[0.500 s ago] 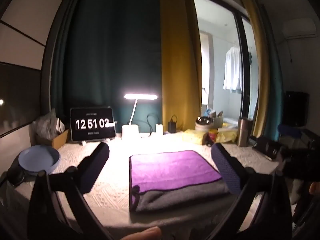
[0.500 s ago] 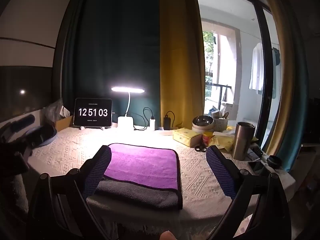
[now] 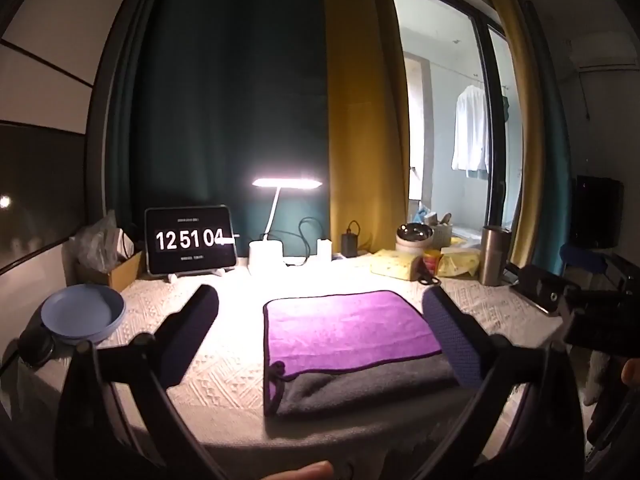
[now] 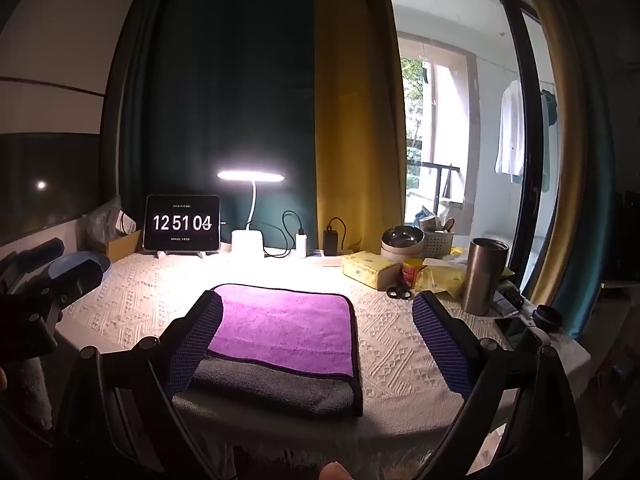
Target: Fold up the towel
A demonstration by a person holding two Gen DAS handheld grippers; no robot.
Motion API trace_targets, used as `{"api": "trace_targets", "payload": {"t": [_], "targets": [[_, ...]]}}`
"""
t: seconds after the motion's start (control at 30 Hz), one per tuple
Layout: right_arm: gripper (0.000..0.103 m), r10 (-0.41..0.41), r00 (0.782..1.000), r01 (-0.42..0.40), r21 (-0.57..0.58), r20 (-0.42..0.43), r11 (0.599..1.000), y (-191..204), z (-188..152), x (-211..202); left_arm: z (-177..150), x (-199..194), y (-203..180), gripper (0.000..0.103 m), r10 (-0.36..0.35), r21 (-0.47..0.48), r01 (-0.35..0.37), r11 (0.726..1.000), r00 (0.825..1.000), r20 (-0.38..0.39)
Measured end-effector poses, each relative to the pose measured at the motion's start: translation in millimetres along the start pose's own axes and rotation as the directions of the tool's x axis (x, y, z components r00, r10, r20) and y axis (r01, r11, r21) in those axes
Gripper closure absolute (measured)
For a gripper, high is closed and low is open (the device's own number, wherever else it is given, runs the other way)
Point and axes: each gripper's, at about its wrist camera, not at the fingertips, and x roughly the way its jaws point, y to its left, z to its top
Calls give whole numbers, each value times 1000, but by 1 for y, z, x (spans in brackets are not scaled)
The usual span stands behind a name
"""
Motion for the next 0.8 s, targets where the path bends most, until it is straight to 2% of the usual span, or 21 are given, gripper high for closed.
{"api": "trace_targets", "payload": {"t": [0.8], "targets": [[5,2,1000,-2,2,-17,1000,0,-5,4,-3,2,1,1,8,-11,-8,1000,1000,-26]]}}
